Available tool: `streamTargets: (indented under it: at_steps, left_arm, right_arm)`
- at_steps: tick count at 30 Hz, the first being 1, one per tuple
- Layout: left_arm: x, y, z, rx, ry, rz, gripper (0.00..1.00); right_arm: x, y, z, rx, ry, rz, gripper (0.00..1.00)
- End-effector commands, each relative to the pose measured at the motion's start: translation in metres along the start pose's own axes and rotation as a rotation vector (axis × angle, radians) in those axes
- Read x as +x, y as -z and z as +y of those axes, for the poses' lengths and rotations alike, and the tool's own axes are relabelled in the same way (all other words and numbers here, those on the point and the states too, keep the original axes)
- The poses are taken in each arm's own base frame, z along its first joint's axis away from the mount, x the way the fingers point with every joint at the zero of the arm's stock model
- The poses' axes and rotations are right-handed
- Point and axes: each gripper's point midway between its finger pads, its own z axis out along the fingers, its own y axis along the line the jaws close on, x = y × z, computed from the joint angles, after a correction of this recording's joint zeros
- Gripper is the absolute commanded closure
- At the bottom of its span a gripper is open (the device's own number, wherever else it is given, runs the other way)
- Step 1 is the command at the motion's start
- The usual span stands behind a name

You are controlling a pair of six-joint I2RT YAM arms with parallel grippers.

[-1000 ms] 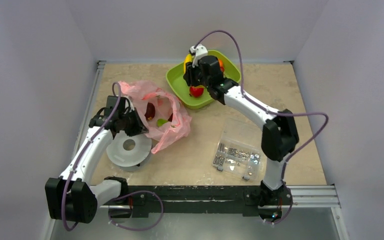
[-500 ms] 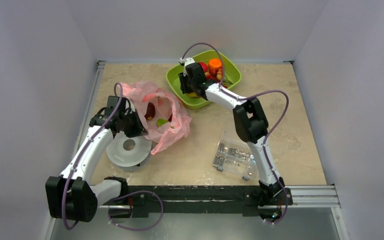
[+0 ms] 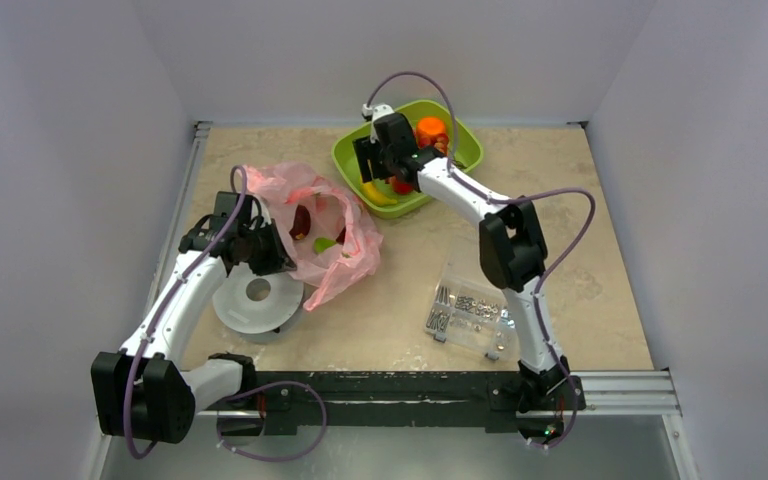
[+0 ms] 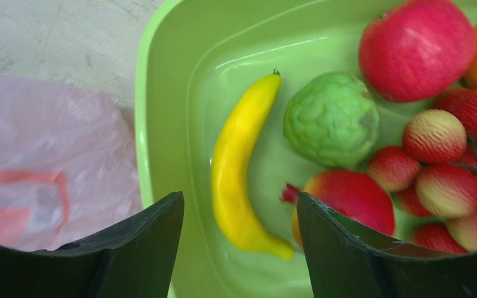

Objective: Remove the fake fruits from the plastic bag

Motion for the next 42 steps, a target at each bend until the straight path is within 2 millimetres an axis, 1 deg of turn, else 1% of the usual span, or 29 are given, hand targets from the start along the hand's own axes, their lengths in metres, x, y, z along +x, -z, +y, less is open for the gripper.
streamTargets:
  at_steps: [1,3,5,7,9,12,14,15,17,19,20,22,23,25,26,31,34,39,42]
  left_arm:
    - [-0.014,0.007,-0.008,0.025,-0.021,-0.043,1.00]
    - [-0.014,0.007,-0.008,0.027,-0.018,-0.046,1.00]
    - [-0.015,0.007,-0.010,0.034,-0.017,-0.046,1.00]
    - [-0.015,0.007,-0.011,0.038,-0.016,-0.045,1.00]
    - [-0.016,0.007,-0.011,0.040,-0.016,-0.046,1.00]
    - [-0.016,0.007,-0.012,0.042,-0.017,-0.050,1.00]
    - [-0.017,0.006,-0.012,0.042,-0.013,-0.048,1.00]
    - [-0.017,0.006,-0.012,0.044,-0.013,-0.045,1.00]
    - [-0.016,0.005,-0.013,0.051,-0.008,-0.041,1.00]
    - [-0.015,0.004,-0.013,0.052,-0.006,-0.037,1.00]
    - [-0.014,0.004,-0.013,0.052,-0.005,-0.037,1.00]
    - [-0.013,0.005,-0.012,0.050,-0.007,-0.039,1.00]
    - [-0.013,0.005,-0.011,0.047,-0.008,-0.040,1.00]
    - [-0.013,0.006,-0.011,0.047,-0.008,-0.040,1.00]
    - [-0.013,0.006,-0.012,0.050,-0.008,-0.041,1.00]
    - [-0.011,0.006,-0.013,0.059,-0.001,-0.040,1.00]
    - [-0.009,0.007,-0.012,0.055,-0.001,-0.038,1.00]
    - [-0.005,0.008,-0.009,0.050,-0.008,-0.041,1.00]
    - [-0.003,0.009,-0.008,0.049,-0.012,-0.038,1.00]
  right_arm:
    - [-0.067,0.087,0.018,-0.056,0.010,-0.150,0.36]
    - [-0.066,0.110,0.032,-0.103,0.007,-0.161,0.43]
    - [-0.061,0.136,0.051,-0.165,0.015,-0.172,0.46]
    - [-0.056,0.165,0.078,-0.245,0.050,-0.190,0.50]
    - [-0.044,0.187,0.105,-0.310,0.110,-0.202,0.52]
    - [-0.021,0.213,0.149,-0.457,0.183,-0.199,0.54]
    - [-0.010,0.222,0.172,-0.539,0.211,-0.200,0.56]
    - [-0.005,0.224,0.182,-0.559,0.225,-0.199,0.58]
    - [0.000,0.221,0.194,-0.563,0.244,-0.199,0.60]
    - [0.007,0.208,0.200,-0.545,0.246,-0.162,0.64]
    - [0.003,0.202,0.202,-0.534,0.240,-0.157,0.68]
    - [0.008,0.184,0.200,-0.482,0.225,-0.124,0.73]
    - [0.011,0.175,0.199,-0.461,0.225,-0.110,0.75]
    - [0.019,0.155,0.191,-0.378,0.217,-0.068,0.76]
    - [0.028,0.143,0.191,-0.359,0.230,-0.039,0.77]
    - [0.041,0.109,0.187,-0.281,0.301,0.020,0.73]
    - [0.056,0.091,0.177,-0.219,0.366,0.077,0.73]
    - [0.071,0.080,0.172,-0.208,0.440,0.128,0.69]
    - [0.080,0.079,0.173,-0.223,0.468,0.167,0.66]
